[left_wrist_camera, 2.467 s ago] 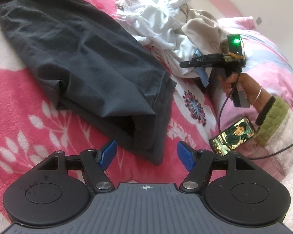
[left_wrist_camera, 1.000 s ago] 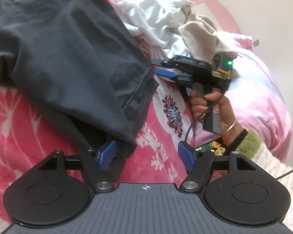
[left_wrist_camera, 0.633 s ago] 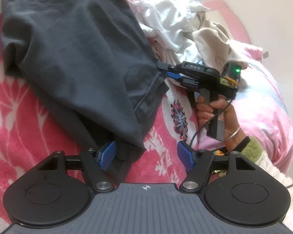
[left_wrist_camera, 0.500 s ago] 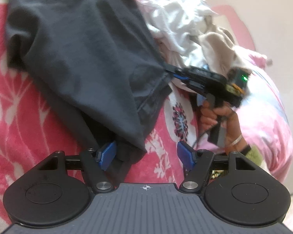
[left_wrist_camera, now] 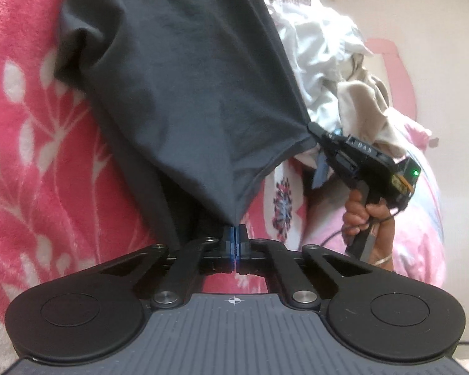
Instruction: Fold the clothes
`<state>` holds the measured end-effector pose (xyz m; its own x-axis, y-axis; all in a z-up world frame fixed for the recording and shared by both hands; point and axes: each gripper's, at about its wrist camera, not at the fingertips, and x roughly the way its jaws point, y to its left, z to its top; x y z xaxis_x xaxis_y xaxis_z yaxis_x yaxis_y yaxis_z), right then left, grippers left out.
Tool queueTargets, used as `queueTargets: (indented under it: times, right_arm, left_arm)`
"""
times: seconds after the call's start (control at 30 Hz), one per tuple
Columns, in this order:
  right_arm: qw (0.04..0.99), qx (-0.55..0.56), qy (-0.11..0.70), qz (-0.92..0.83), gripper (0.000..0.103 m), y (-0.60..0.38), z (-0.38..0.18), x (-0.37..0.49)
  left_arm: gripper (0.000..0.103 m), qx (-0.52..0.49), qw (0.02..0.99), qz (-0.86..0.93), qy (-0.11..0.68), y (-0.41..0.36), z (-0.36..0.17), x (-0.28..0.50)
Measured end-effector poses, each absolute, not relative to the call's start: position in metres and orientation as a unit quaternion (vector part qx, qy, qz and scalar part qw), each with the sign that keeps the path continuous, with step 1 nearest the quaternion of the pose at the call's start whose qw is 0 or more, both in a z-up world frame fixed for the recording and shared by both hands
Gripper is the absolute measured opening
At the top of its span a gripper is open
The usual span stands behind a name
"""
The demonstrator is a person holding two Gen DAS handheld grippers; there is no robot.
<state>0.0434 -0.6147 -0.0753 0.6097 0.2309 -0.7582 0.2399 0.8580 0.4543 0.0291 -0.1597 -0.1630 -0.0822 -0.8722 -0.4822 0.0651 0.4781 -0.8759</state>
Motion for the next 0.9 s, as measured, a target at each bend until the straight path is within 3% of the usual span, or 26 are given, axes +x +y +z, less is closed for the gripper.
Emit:
queueTargets:
  times: [0.23,0.53,0.83,0.9]
  right_arm:
    - [0.828,0.265,0.493,-0.035,0.004,-0.62,-0.094,0.048]
    - [0.812,0.334,0.478,-0.023,0.004,-0.638,-0.083,0.034]
    - [0.794,0.316,0.517,-0.054,0.005,-0.633,-0.125,0.043]
    - [0.806,0.287,0.515,-0.055,0.01,-0.626,-0.128,0.045]
  left_arm:
    - [0.0,-0.312,0.573,-0.391,0.649,-0.157,-0.169,0.031]
    - [0.0,-0.387,0.524,-0.412,0.637,-0.138,-0.161,0.039]
    - [0.0,-0.32,0.557,-0.376,0.668,-0.147,-0.178,0.034]
    - [0.0,-0.289,0.578,-0.372,0.666,-0.151,-0.175,0.033]
